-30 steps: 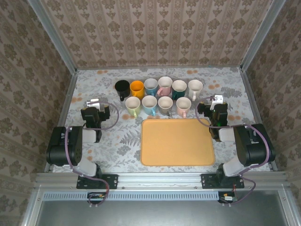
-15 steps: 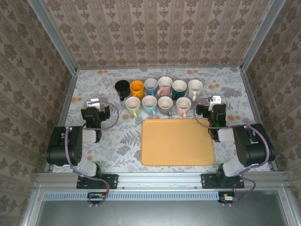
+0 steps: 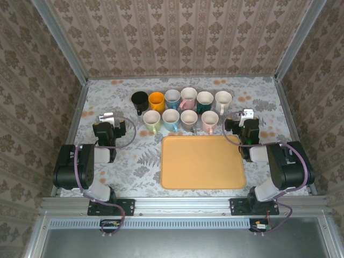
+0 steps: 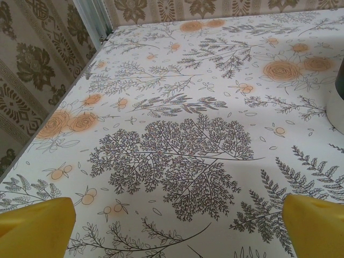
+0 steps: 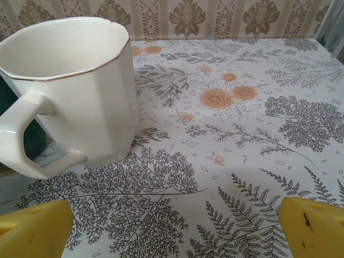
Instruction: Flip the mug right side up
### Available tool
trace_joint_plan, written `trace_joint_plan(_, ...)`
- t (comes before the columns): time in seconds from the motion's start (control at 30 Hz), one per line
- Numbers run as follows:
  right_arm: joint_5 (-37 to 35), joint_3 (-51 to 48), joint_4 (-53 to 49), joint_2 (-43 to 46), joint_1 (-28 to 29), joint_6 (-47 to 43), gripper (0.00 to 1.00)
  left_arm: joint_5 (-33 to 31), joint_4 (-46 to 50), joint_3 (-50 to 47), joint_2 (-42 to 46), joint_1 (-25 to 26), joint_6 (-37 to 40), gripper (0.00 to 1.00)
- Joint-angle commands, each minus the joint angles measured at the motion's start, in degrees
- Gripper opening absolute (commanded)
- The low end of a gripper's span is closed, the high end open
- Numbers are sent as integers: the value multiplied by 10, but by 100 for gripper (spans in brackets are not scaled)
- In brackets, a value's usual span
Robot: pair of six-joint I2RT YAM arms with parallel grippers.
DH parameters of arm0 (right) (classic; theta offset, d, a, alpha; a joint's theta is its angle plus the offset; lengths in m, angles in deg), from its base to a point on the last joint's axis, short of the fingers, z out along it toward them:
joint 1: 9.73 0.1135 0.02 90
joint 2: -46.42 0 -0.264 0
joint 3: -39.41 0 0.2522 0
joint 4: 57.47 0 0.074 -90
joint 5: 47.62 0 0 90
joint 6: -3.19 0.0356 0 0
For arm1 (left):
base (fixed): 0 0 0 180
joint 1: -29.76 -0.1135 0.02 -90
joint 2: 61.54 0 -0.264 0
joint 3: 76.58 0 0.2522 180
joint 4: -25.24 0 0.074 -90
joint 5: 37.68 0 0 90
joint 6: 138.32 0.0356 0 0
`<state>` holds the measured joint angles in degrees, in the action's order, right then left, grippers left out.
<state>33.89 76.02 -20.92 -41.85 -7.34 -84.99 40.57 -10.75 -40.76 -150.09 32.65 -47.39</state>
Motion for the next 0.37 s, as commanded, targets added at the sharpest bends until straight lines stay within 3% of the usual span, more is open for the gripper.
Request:
trace_joint_plan(0.0, 9, 2, -5, 5, -3, 1, 100, 4, -19, 0, 3, 0, 6, 100)
trace_joint_plan(0.33, 10, 2, -5, 6, -3, 2, 100, 13, -16, 1, 4, -2, 6, 100)
